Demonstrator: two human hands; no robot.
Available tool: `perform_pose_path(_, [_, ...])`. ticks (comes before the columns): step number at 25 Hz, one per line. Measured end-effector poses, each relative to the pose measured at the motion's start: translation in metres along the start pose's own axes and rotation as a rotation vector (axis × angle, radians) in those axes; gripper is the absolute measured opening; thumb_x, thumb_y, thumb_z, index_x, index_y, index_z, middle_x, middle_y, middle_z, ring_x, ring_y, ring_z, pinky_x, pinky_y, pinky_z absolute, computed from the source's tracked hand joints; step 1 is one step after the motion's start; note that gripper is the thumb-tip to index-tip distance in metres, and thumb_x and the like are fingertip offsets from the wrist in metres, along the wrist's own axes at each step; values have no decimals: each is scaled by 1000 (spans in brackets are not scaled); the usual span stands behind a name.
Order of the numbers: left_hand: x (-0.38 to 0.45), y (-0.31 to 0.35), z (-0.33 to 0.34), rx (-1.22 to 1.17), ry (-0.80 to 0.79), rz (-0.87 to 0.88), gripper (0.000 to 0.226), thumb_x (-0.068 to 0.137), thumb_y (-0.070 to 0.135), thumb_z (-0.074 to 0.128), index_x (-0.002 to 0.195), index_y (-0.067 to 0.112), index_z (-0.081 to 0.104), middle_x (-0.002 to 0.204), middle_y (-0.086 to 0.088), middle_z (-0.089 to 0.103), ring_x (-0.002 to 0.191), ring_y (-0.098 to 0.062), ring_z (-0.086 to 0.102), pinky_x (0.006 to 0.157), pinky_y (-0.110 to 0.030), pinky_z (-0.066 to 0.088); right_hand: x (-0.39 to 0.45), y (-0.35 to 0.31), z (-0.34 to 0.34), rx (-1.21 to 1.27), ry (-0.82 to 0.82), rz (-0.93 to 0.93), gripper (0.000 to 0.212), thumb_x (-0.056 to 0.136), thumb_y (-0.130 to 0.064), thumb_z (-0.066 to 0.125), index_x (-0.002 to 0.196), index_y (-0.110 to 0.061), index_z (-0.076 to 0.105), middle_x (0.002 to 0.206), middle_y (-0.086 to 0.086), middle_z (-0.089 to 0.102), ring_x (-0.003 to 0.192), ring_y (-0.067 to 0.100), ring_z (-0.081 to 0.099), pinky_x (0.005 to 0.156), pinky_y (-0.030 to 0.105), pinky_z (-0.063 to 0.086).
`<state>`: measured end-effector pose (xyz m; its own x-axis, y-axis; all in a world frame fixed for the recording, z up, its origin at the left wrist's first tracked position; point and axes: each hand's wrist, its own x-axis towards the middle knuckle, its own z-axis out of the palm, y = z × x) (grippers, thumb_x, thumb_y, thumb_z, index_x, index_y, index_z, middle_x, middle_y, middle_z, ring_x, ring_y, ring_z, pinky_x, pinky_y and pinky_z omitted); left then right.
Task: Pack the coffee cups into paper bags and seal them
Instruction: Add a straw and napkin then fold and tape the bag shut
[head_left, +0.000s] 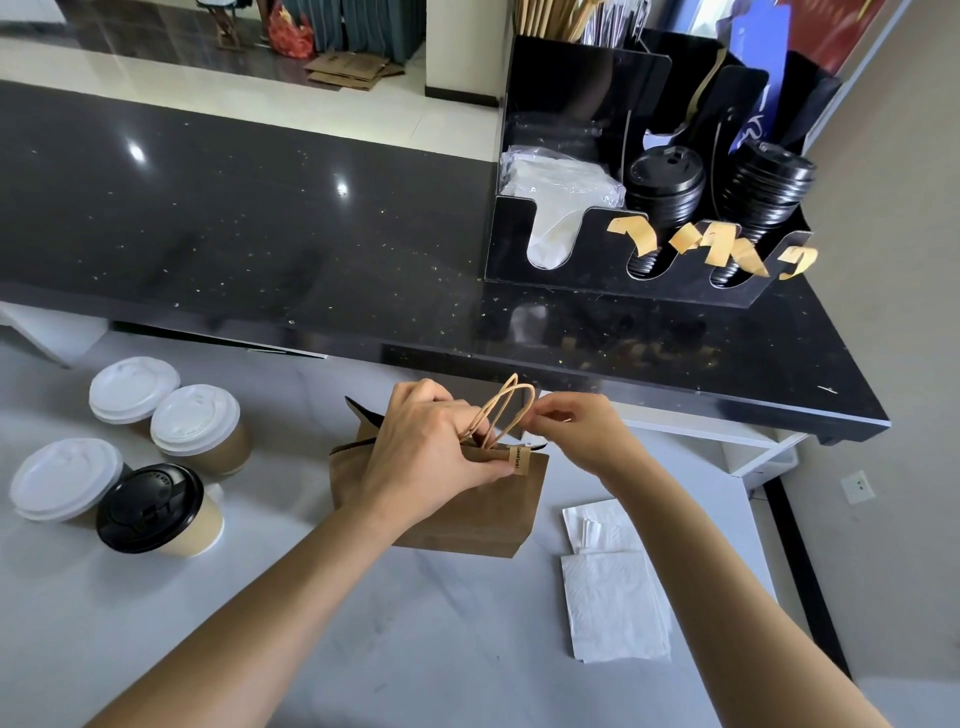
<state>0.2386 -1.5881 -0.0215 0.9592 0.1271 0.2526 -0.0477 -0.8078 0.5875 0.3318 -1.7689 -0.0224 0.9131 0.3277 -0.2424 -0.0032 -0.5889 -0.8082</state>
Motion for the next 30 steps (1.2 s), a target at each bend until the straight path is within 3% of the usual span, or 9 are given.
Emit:
perform_pose_path(3, [0, 1, -1, 11, -13, -1, 33, 63, 60, 87, 77, 32, 75, 83, 26, 43, 99, -13, 42, 77, -27, 40, -17, 6, -2, -2, 67, -202, 18, 97, -28, 68, 83, -35, 76, 91, -21, 71, 92, 1, 65, 77, 18, 47])
perform_pose_path(8, [0, 0, -1, 28, -25, 14, 36, 65, 64, 85, 79, 32, 77, 82, 26, 43, 99, -12, 42, 75, -28, 42, -38, 23, -2, -39, -13, -371, 10, 87, -39, 77, 96, -36, 82, 99, -19, 72, 105, 7, 64, 86, 22, 52])
perform_pose_path(12, [0, -1, 0, 27, -34, -4, 35, 65, 62, 86, 81, 32, 77, 84, 23, 44, 100, -11, 40, 74, -26, 38, -36, 29, 1, -16, 22, -362, 13, 86, -35, 77, 96, -30, 83, 99, -15, 73, 102, 9, 65, 85, 28, 55])
perform_pose_path(22, [0, 3, -8, 18, -90, 7, 27, 70, 53, 87, 86, 35, 75, 83, 31, 43, 101, -11, 40, 81, -30, 41, -25, 33, -3, -95, -70, -277, 18, 81, -42, 82, 98, -40, 78, 105, -20, 70, 105, -1, 61, 84, 13, 44])
perform_pose_path(26, [3, -9, -16, 99, -159, 103, 23, 76, 53, 82, 90, 38, 69, 92, 25, 61, 101, -11, 45, 92, -33, 35, -27, 32, -3, -63, -62, -271, 14, 81, -44, 82, 94, -43, 77, 101, -20, 71, 103, 0, 62, 83, 14, 47])
perform_pose_path(30, [0, -39, -36, 157, -167, 107, 25, 77, 51, 81, 98, 41, 72, 85, 35, 55, 97, -7, 46, 91, -28, 27, -32, 35, -6, -38, -53, -297, 14, 83, -39, 83, 97, -38, 79, 101, -20, 72, 104, 1, 64, 85, 9, 45])
